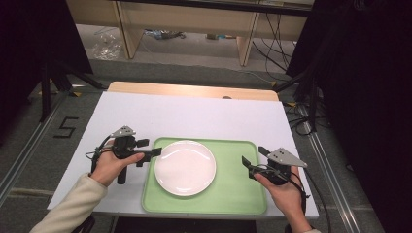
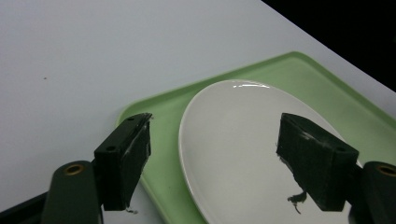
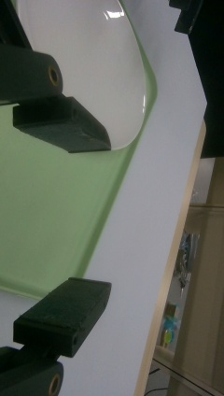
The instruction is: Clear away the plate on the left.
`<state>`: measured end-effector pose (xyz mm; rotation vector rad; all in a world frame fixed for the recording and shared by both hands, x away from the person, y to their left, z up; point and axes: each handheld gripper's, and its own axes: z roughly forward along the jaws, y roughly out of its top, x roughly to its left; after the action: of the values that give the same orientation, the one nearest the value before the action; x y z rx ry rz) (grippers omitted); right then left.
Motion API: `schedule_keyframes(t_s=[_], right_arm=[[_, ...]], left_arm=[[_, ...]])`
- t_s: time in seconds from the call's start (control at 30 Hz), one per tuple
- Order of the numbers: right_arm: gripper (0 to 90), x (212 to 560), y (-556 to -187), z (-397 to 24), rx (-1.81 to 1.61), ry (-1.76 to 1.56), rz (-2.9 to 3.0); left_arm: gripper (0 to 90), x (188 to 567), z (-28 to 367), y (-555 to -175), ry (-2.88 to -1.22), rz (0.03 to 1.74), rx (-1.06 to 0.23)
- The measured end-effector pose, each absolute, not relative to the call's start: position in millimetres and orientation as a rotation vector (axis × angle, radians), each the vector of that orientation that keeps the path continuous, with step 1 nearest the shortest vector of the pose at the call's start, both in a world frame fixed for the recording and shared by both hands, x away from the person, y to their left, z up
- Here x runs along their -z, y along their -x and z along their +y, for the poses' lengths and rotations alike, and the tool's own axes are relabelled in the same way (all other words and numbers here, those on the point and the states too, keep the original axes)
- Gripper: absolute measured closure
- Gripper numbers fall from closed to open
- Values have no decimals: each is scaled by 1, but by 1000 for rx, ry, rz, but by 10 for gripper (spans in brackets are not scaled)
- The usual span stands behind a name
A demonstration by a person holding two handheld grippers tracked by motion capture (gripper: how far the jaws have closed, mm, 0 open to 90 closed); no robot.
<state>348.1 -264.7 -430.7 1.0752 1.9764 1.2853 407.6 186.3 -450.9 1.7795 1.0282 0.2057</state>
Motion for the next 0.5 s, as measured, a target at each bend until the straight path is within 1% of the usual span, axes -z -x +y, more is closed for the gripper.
schedule_keyframes(t_s=[0.17,0.2,0.23,0.5], right_arm=[[275,431,-348,-265,-1284,-1076,1975],[275,431,-348,-265,-1284,-1076,1975],[274,431,-348,-265,-1287,-1075,1976],[274,431,-348,-265,-1286,-1074,1977]], left_arm=[[226,451,193,-404,-1792,1036,-227],[213,451,195,-403,-1795,1030,-230],[177,451,196,-402,-1805,1033,-241],[158,451,207,-393,-1794,1040,-283]])
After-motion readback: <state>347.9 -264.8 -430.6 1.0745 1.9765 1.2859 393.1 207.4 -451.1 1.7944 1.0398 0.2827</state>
